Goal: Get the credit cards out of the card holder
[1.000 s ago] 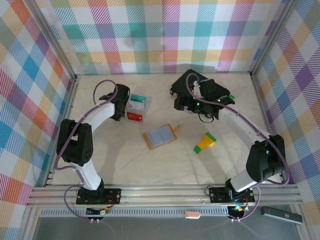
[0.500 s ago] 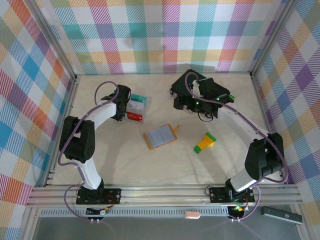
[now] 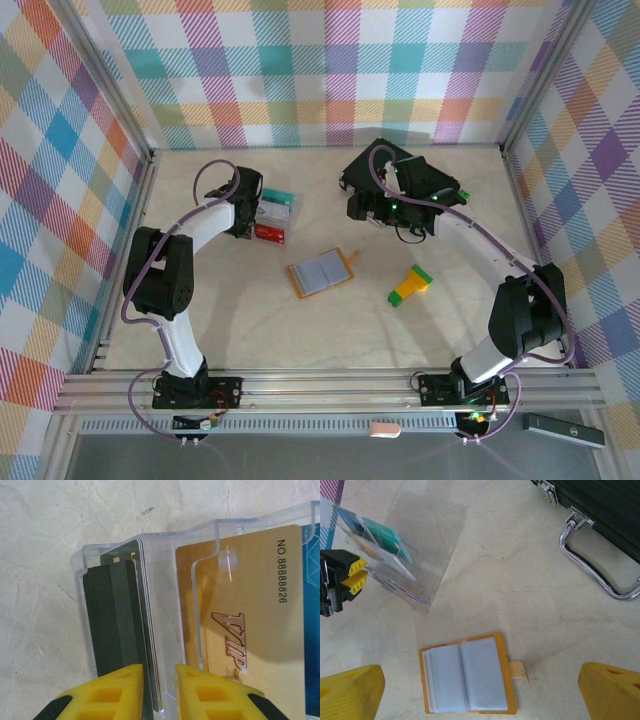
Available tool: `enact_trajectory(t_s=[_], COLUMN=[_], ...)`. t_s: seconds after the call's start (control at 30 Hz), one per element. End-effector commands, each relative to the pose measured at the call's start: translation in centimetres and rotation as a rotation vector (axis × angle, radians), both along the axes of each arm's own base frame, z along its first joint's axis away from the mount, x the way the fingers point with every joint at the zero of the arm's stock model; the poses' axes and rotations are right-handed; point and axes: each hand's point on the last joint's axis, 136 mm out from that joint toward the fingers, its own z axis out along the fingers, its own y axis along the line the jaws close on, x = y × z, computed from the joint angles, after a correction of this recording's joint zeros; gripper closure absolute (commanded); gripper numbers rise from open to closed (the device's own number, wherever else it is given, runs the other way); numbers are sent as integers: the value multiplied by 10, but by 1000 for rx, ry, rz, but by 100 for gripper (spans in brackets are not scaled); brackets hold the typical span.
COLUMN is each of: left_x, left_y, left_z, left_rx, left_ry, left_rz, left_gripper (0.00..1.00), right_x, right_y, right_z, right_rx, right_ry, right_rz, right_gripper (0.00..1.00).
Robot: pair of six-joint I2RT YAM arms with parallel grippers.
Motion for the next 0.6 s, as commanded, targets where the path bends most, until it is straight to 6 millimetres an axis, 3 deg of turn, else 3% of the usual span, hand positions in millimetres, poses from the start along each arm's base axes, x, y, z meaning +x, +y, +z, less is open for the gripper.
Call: enact_trajectory(t_s=[0.0,0.3,0.47,0.57], left_x=[5,-17,-36,-45], left_y=[4,9,11,10], left_z=[18,65,86,90], left_rx=[14,101,152,140], left_ry=[-32,-77,-85,-93], left_rz=[-22,-177,-316,-381], left_gripper=[76,60,43,27], right_x=[3,-7,-26,-39], right_y=[2,5,21,35], right_z=[9,3,-18,-34], right_rx=[10,7,-50,-96], right_ry=[-10,25,75,106], right_rz=[16,28,68,102], right_gripper=[1,2,5,7])
